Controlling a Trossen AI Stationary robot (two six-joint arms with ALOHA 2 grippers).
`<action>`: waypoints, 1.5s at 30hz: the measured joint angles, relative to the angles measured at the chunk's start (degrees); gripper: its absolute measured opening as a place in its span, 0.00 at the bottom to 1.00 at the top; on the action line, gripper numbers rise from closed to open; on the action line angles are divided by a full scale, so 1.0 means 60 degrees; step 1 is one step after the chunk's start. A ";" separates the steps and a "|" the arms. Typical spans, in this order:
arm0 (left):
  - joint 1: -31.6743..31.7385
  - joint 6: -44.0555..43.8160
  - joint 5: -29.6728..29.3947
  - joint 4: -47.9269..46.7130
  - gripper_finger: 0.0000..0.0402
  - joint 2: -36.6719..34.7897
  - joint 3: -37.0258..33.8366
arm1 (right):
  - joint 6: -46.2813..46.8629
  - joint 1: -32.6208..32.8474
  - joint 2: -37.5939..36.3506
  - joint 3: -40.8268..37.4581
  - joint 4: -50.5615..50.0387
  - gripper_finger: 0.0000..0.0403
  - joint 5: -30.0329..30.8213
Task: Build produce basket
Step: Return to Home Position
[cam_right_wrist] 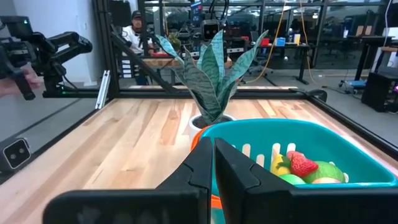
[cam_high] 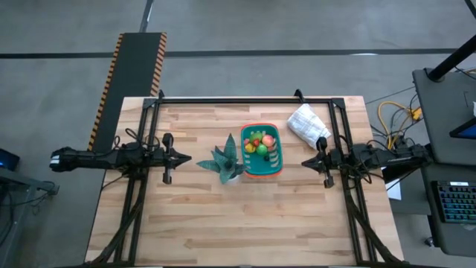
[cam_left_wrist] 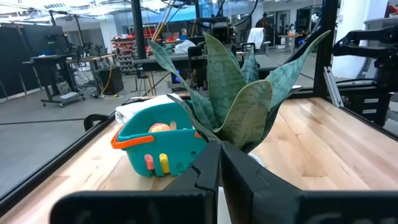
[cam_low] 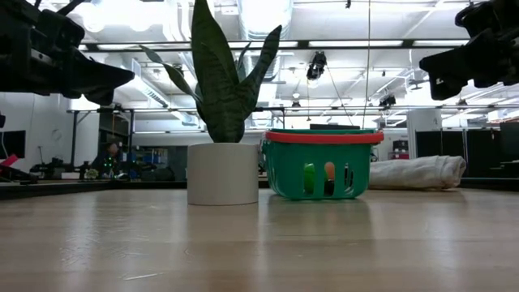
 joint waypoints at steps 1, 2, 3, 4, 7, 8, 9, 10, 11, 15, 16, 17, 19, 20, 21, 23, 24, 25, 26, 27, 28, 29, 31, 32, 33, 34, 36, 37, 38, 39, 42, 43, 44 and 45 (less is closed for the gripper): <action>0.0001 0.0000 0.0000 0.0000 0.00 0.0000 0.0000 | 0.0009 0.0000 -0.0003 0.0000 0.0000 0.02 0.0000; 0.0001 0.0000 -0.0002 0.0004 0.00 0.0004 0.0000 | 0.0085 0.0000 -0.0007 0.0000 0.0000 0.02 0.0000; 0.0001 0.0000 -0.0004 0.0004 0.00 0.0029 0.0000 | 0.0194 0.0000 -0.0007 0.0000 0.0000 0.02 0.0001; 0.0001 0.0000 -0.0004 -0.0007 0.00 0.0033 0.0000 | 0.0292 0.0000 -0.0007 0.0000 0.0000 0.02 0.0002; 0.0001 0.0000 -0.0004 0.0002 0.00 0.0039 0.0000 | 0.0503 0.0000 -0.0007 0.0000 0.0000 0.02 0.0004; -0.0001 0.0004 -0.0004 -0.0005 0.00 0.0035 0.0000 | 0.0506 0.0001 -0.0007 0.0000 0.0000 0.02 0.0004; -0.0001 0.0004 -0.0005 -0.0006 0.00 0.0028 0.0000 | 0.0485 0.0000 -0.0007 0.0000 0.0000 0.02 0.0004; 0.0001 0.0004 -0.0007 0.0004 0.00 0.0025 0.0000 | 0.0456 0.0000 -0.0007 0.0000 0.0000 0.02 0.0004; -0.0001 0.0004 -0.0007 0.0000 0.00 0.0025 0.0000 | 0.0448 0.0000 -0.0007 0.0000 0.0000 0.02 0.0003; 0.0000 0.0004 -0.0011 0.0000 0.00 0.0033 0.0000 | 0.0448 0.0004 -0.0007 0.0000 -0.0003 0.02 0.0003; 0.0001 0.0004 -0.0015 0.0000 0.00 0.0039 0.0000 | 0.0448 0.0001 -0.0007 0.0000 -0.0004 0.02 0.0004; -0.0002 0.0004 -0.0037 -0.0004 0.00 0.0038 0.0000 | 0.0448 0.0000 -0.0007 0.0000 -0.0004 0.02 0.0004; 0.0001 0.0004 -0.0047 0.0004 0.00 0.0025 0.0000 | 0.0448 0.0000 -0.0007 0.0000 -0.0001 0.02 0.0004; 0.0001 0.0004 -0.0047 0.0002 0.00 0.0031 0.0000 | 0.0448 0.0000 -0.0007 0.0000 -0.0004 0.02 0.0004; -0.0001 0.0004 -0.0047 -0.0005 0.00 0.0033 0.0000 | 0.0448 0.0000 -0.0007 0.0000 -0.0004 0.02 0.0004; 0.0001 0.0004 -0.0044 0.0000 0.00 0.0033 0.0000 | 0.0444 0.0000 -0.0007 0.0000 -0.0004 0.02 0.0004; -0.0002 0.0004 -0.0047 -0.0004 0.00 0.0033 0.0000 | 0.0445 0.0001 -0.0007 0.0000 -0.0004 0.02 0.0004; 0.0001 0.0004 -0.0044 -0.0002 0.00 0.0033 0.0000 | 0.0445 0.0000 -0.0007 0.0000 -0.0004 0.02 0.0004; 0.0001 0.0004 -0.0044 0.0000 0.00 0.0033 0.0000 | 0.0444 0.0000 -0.0007 0.0000 -0.0004 0.02 0.0004; 0.0001 0.0004 -0.0044 0.0000 0.00 0.0029 0.0000 | 0.0444 0.0002 -0.0007 0.0000 -0.0004 0.02 0.0004; 0.0001 0.0004 -0.0040 -0.0004 0.00 0.0029 0.0000 | 0.0444 0.0000 -0.0007 0.0000 -0.0004 0.02 0.0004; 0.0000 0.0005 -0.0040 0.0000 0.00 0.0032 0.0000 | 0.0444 0.0000 -0.0007 0.0000 -0.0004 0.02 0.0004; 0.0001 0.0006 -0.0040 -0.0004 0.00 0.0033 0.0000 | 0.0444 0.0001 -0.0007 0.0000 -0.0004 0.02 0.0004; -0.0001 0.0007 -0.0040 0.0000 0.00 0.0033 0.0000 | 0.0444 0.0000 -0.0007 0.0000 -0.0004 0.02 0.0004; 0.0001 0.0007 -0.0040 -0.0004 0.00 0.0033 0.0000 | 0.0444 0.0000 -0.0007 0.0000 -0.0004 0.02 0.0004; -0.0002 0.0007 -0.0039 -0.0004 0.00 0.0029 0.0000 | 0.0444 0.0000 -0.0007 0.0000 -0.0004 0.02 0.0004; -0.0001 0.0007 -0.0036 -0.0004 0.00 0.0029 0.0000 | 0.0444 0.0002 -0.0007 0.0000 -0.0004 0.02 0.0004; 0.0001 0.0007 -0.0036 -0.0004 0.00 0.0029 0.0000 | 0.0444 0.0004 -0.0007 0.0000 -0.0004 0.02 0.0004; 0.0001 0.0007 -0.0036 0.0000 0.00 0.0032 0.0000 | 0.0444 0.0004 -0.0007 0.0000 -0.0004 0.02 0.0004; 0.0001 0.0007 -0.0036 -0.0002 0.00 0.0039 0.0000 | 0.0444 0.0001 -0.0007 0.0000 -0.0004 0.02 0.0004; 0.0001 0.0007 -0.0033 -0.0002 0.00 0.0033 0.0000 | 0.0443 0.0004 -0.0007 0.0000 -0.0004 0.02 0.0004; -0.0002 0.0007 -0.0033 -0.0001 0.00 0.0033 0.0000 | 0.0444 0.0000 -0.0007 0.0000 -0.0004 0.02 0.0004; -0.0002 0.0007 -0.0033 -0.0003 0.00 0.0029 0.0000 | 0.0443 0.0000 -0.0007 0.0000 -0.0004 0.02 0.0004; -0.0002 0.0007 -0.0033 -0.0003 0.00 0.0025 0.0000 | 0.0441 0.0000 -0.0007 0.0000 -0.0004 0.02 0.0004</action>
